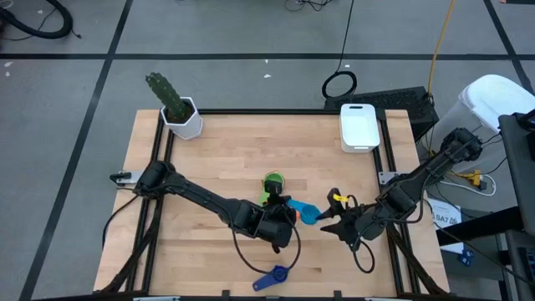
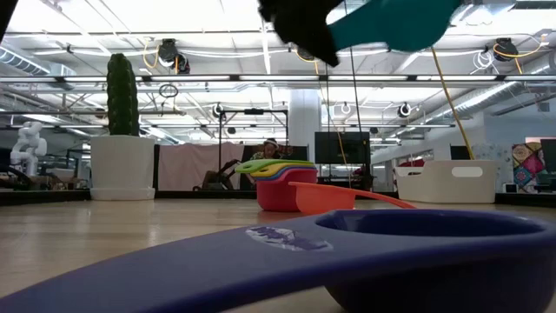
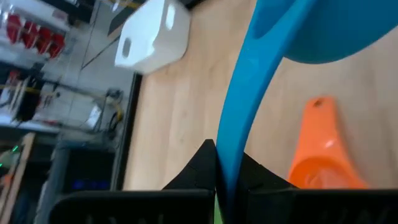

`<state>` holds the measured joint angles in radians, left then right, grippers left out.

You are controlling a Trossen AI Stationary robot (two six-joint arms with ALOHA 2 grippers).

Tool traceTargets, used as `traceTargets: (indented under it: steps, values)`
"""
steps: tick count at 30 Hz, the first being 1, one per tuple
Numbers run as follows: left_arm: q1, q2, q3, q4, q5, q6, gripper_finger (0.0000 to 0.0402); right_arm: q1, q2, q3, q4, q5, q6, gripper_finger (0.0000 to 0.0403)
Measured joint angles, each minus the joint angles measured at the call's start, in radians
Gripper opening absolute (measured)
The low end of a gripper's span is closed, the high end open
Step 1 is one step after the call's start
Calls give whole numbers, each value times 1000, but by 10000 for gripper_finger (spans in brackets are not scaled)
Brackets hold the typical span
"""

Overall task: Nest measuring cups in basket
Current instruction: Stack the light blue measuring cup on top of the green measuring cup

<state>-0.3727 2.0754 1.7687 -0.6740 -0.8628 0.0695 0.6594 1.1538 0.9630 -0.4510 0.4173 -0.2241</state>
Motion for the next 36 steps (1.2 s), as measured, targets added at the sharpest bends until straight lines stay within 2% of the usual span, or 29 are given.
traceTargets:
  steps: [2, 5, 8, 10, 15, 18, 23, 27, 31, 36]
  values:
    - [6, 0, 0, -51, -33, -44, 7, 2, 0, 0, -20, 9, -1, 177]
    - [15, 0, 0, -116, -98, -124, 7, 3, 0, 0, -68, 81, 28, 199]
    - [31, 0, 0, -224, -133, -269, 7, 2, 0, 0, -124, 163, 80, 214]
    - [47, 0, 0, -322, -133, -374, 7, 2, 0, 0, -162, 182, 115, 219]
    - [78, 0, 0, -585, -75, -615, 7, 3, 0, 0, -244, 184, 203, 220]
    - [85, 0, 0, -704, -37, -703, 7, 3, 0, 0, -276, 184, 242, 217]
    - [89, 0, 0, -759, 29, -754, 7, 3, 0, 0, -304, 184, 319, 216]
    - [100, 0, 0, -782, 60, -773, 6, 1, 0, -20, -250, 182, 369, 215]
    - [124, 14, -1, -790, 70, -775, 6, -24, 0, -77, -63, 172, 330, 215]
    - [145, 41, -2, -790, 113, -772, 6, -101, 0, -156, 118, 100, 310, 215]
